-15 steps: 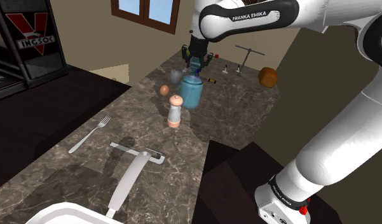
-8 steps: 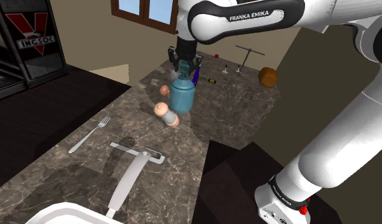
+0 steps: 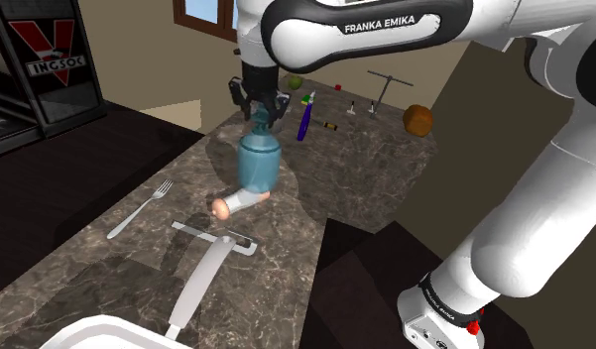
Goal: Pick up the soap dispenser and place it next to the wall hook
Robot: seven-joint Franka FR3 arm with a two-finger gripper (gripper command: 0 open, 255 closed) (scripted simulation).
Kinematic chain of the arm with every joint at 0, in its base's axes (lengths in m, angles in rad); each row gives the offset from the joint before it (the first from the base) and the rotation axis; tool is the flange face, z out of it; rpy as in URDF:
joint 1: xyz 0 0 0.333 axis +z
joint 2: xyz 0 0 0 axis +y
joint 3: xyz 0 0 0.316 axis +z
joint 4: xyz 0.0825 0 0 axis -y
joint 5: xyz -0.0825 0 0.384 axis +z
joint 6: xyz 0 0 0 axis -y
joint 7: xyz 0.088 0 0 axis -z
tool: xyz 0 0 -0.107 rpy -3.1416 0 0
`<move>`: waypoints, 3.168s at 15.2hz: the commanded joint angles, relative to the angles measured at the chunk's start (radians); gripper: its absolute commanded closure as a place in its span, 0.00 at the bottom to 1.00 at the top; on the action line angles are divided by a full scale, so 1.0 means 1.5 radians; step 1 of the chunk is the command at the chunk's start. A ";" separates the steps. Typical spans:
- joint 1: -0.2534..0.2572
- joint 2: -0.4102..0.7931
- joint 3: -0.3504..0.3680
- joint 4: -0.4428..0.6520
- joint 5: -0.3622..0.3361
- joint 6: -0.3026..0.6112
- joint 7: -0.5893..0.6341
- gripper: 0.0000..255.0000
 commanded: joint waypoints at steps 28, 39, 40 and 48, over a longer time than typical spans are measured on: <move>0.394 0.418 0.052 0.552 -0.174 -0.279 0.300 1.00; 0.365 0.416 0.053 0.444 -0.176 -0.187 0.336 1.00; 0.364 0.417 0.053 0.438 -0.177 -0.181 0.339 1.00; 0.364 0.417 0.053 0.438 -0.177 -0.181 0.339 1.00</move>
